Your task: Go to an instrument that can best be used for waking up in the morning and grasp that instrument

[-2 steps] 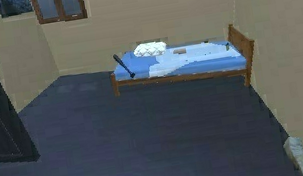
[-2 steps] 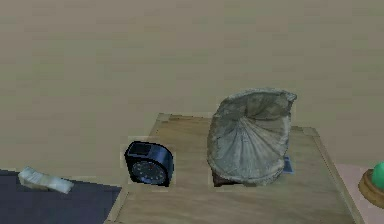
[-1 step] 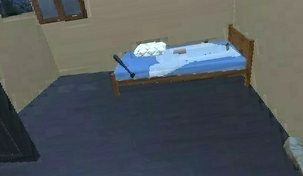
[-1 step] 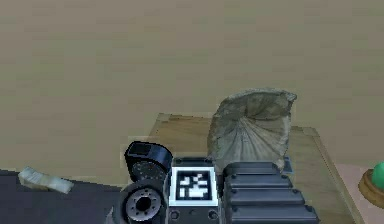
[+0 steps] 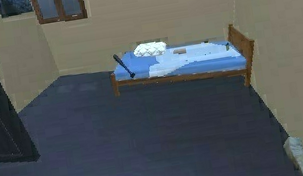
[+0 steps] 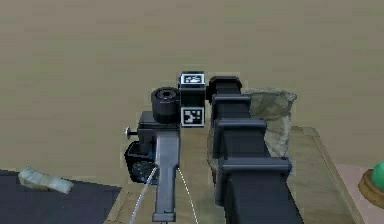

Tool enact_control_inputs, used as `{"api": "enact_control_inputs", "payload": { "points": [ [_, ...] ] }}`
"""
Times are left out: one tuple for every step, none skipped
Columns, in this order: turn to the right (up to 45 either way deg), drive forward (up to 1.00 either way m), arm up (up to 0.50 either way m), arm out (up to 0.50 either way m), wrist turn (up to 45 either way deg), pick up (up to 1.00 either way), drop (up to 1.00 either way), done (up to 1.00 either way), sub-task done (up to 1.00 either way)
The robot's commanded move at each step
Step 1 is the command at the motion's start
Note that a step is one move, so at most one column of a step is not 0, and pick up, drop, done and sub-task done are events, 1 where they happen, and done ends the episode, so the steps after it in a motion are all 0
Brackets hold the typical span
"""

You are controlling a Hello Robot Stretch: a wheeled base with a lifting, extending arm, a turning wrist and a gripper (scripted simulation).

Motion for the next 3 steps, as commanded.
{"api": "enact_control_inputs", "payload": {
  "points": [
    [0.0, 0.0, 0.0, 0.0, 45.0, 0.0, 0.0, 0.0, 0.0],
    [0.0, 0.0, 0.0, 0.0, 45.0, 0.0, 0.0, 0.0, 0.0],
    [0.0, 0.0, 0.0, 0.0, 45.0, 0.0, 0.0, 0.0, 0.0]
  ]
}}
